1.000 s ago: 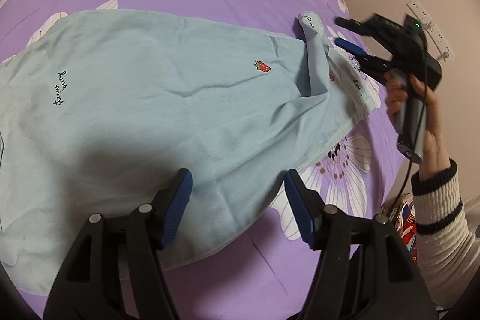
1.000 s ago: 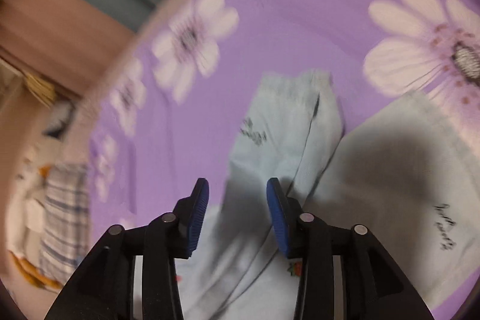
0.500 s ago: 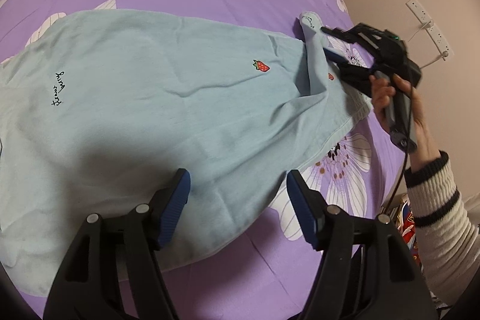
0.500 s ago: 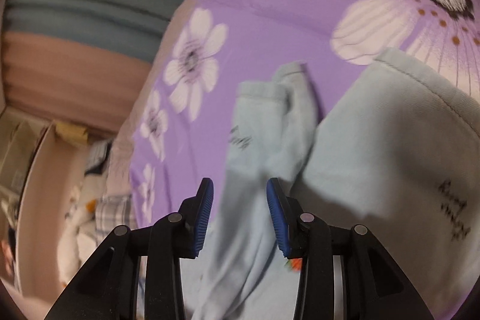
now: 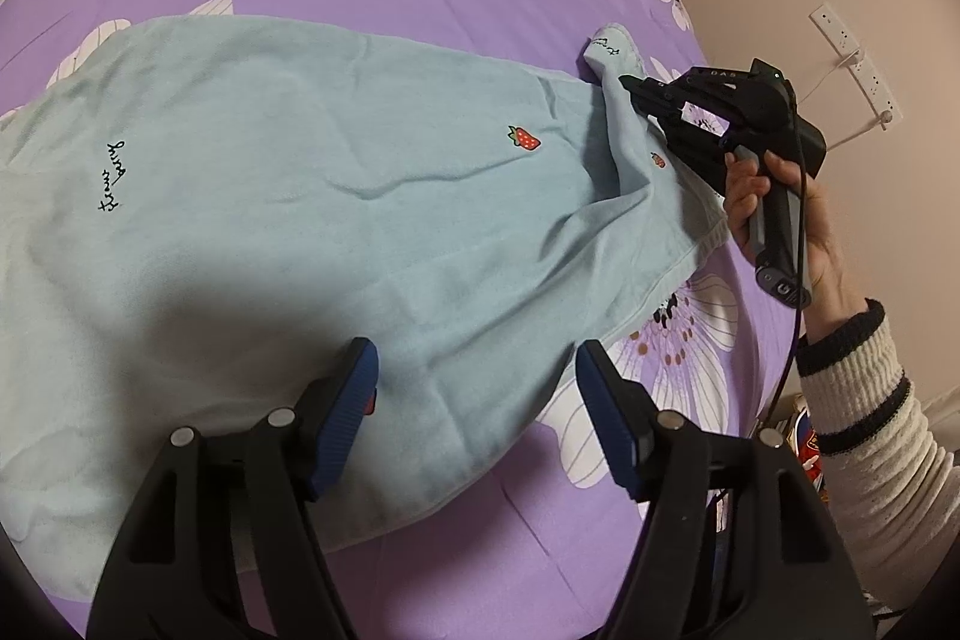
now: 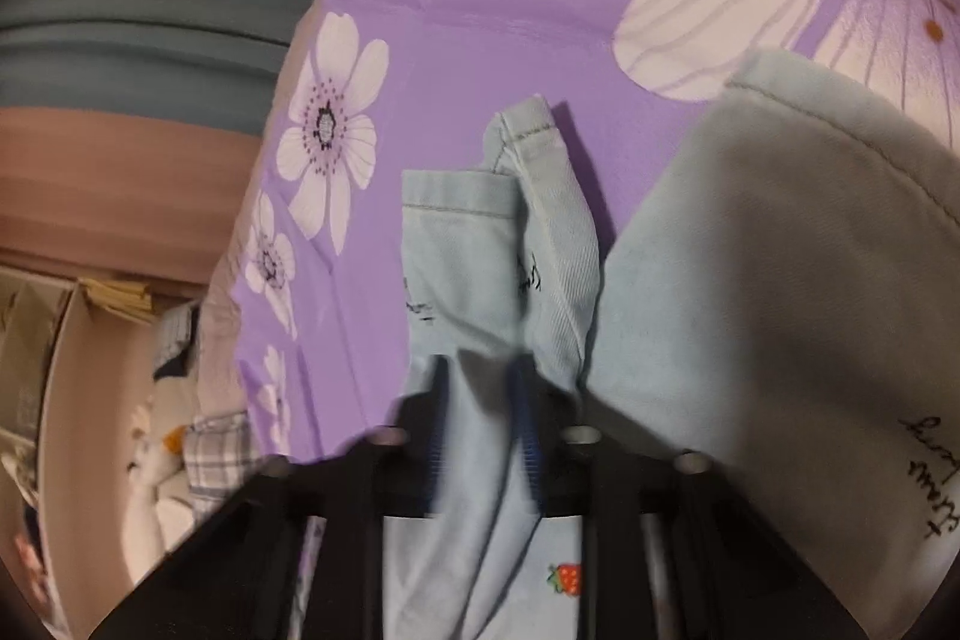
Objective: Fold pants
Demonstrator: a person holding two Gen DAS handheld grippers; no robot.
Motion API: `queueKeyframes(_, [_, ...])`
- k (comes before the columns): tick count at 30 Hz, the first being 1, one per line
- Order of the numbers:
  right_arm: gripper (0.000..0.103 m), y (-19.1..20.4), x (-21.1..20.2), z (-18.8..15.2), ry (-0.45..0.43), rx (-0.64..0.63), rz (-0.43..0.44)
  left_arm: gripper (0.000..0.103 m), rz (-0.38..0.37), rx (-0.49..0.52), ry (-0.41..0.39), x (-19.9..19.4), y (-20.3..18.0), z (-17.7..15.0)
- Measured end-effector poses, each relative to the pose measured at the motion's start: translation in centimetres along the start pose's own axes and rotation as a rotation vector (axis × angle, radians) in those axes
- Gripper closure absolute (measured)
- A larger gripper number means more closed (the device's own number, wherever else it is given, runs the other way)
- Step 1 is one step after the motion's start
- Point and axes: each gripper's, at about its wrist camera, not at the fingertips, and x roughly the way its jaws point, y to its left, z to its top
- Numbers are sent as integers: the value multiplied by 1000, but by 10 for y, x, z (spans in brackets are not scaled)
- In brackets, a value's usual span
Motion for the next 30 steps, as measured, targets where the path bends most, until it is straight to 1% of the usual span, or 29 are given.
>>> queueKeyframes(2, [99,-1,-4,-3,-18,-4,15,35,2,0,0,0,0,0])
queueKeyframes(5, [99,1,-29,-9,-86,0,45,35,7,5,1,-1,-1,0])
queueKeyframes(8, [99,14,-71,-21,-166,-63,66,35,12,10,3,-2,-2,0])
queueKeyframes(11, [99,13,-117,-36,-236,-98,57,34,16,21,4,-4,-4,-1])
queueKeyframes(13, [99,3,-135,-48,-261,-97,-6,34,26,38,8,-6,-5,-5])
queueKeyframes(15, [99,-11,-145,-64,-292,-106,-141,34,31,48,10,-9,-6,-8])
queueKeyframes(16, [99,-20,-147,-70,-298,-94,-171,33,33,49,12,-10,-6,-9])
queueKeyframes(17, [99,-28,-145,-73,-289,-81,-176,33,33,47,13,-11,-6,-9])
queueKeyframes(19, [99,-47,-134,-74,-258,-63,-243,33,35,37,13,-13,-5,-9])
queueKeyframes(20, [99,-55,-129,-73,-252,-52,-255,33,36,33,11,-15,-5,-10])
queueKeyframes(21, [99,-67,-126,-71,-240,-10,-228,33,36,31,7,-17,-4,-10])
queueKeyframes(24, [99,-80,-133,-71,-280,80,-108,33,41,24,-8,-25,-1,-14])
queueKeyframes(27, [99,-83,-141,-64,-315,102,-48,33,48,5,-14,-27,4,-14])
queueKeyframes(30, [99,-83,-140,-53,-320,113,-12,33,47,-27,-21,-28,9,-14])
